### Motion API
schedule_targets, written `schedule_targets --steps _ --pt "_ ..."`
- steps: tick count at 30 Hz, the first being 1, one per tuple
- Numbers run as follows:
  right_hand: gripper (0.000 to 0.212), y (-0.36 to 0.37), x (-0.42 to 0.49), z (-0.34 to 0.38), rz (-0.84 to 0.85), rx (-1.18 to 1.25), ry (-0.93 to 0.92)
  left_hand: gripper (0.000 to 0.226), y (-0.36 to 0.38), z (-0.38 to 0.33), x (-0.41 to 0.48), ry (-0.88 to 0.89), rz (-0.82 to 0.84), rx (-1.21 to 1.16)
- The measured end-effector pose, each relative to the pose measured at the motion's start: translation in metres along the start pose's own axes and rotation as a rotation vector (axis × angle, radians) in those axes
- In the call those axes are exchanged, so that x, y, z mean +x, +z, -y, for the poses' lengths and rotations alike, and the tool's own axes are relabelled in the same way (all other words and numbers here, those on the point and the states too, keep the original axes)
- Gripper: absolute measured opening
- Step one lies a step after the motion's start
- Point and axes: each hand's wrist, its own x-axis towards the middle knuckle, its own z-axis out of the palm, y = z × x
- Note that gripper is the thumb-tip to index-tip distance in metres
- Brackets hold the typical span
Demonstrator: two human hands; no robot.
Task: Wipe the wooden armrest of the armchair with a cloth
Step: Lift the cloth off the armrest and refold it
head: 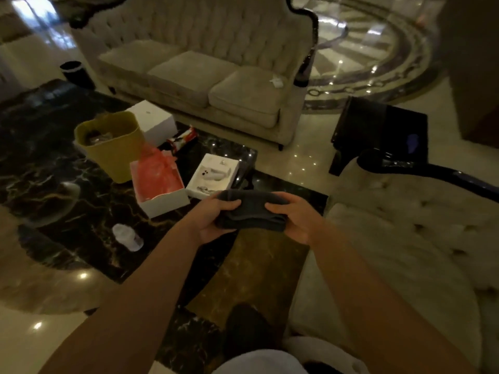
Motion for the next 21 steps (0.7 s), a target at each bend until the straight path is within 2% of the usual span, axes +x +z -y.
schedule_targets --steps 7,11,17,21 --pt "0.03 -0.087 0.066 0.05 -0.18 0.09 -0.079 0.045 0.06 -0.054 0.133 -0.056 0.093 0.115" --pt "0.032 -0.149 0.118 0.105 -0.304 0.142 -0.068 0.046 0.106 -0.102 0.232 -0.059 0.112 0.207" --pt "0.032 -0.25 0.186 0.203 -0.484 0.147 -0.038 0.06 0.169 -0.18 0.377 -0.144 0.139 0.288" --pt "0.028 -0.292 0.234 0.244 -0.567 0.153 -0.016 0.049 0.203 -0.213 0.458 -0.207 0.181 0.333"
